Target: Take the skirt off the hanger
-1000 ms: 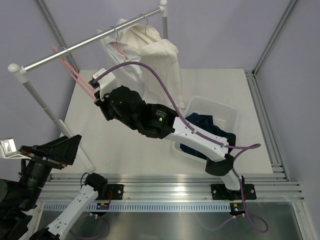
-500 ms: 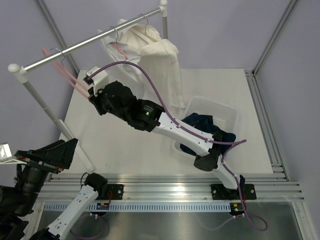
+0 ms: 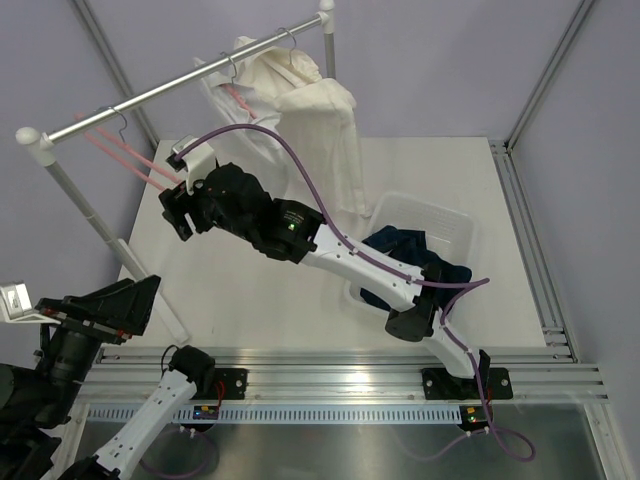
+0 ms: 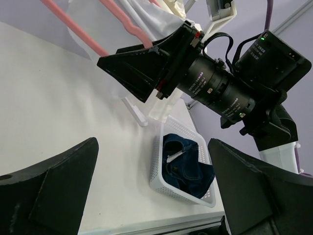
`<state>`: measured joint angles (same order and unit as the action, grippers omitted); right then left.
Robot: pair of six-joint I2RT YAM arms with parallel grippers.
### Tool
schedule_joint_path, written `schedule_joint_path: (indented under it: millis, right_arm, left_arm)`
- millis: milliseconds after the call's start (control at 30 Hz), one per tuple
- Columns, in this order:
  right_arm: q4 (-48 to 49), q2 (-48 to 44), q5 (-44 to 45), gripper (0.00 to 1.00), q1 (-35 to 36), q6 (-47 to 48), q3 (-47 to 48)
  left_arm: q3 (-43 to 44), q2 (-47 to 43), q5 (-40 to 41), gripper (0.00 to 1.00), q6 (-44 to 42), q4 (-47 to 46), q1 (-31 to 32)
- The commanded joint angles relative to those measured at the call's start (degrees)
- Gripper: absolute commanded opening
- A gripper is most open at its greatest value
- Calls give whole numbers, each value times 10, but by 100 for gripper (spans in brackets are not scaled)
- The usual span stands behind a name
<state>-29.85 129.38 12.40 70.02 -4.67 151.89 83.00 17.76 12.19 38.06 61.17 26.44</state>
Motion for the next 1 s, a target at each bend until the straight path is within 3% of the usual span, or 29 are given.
schedule_joint_path:
  millis: [0, 233, 367, 567, 867, 967]
  right_arm:
    - [8, -51, 27, 87, -5, 2, -4]
    - [12, -160, 85, 99, -28, 42, -56]
    - [-4, -199, 106, 99, -69, 74, -70]
    - [-22, -240, 55, 99, -145, 94, -112]
    - [-50, -222, -51, 76, -186, 109, -136]
    - [-43, -219, -62, 62, -186, 107, -151]
  left_arm:
    - [-3, 8, -9, 99, 4, -22, 1]
    - [-22, 25, -29, 99, 3, -25, 1]
    - [-34, 36, -39, 99, 3, -30, 1]
    - [-50, 40, -51, 99, -1, -45, 1]
    - [-64, 45, -67, 99, -12, -67, 1]
    - [-68, 45, -67, 99, -15, -67, 0]
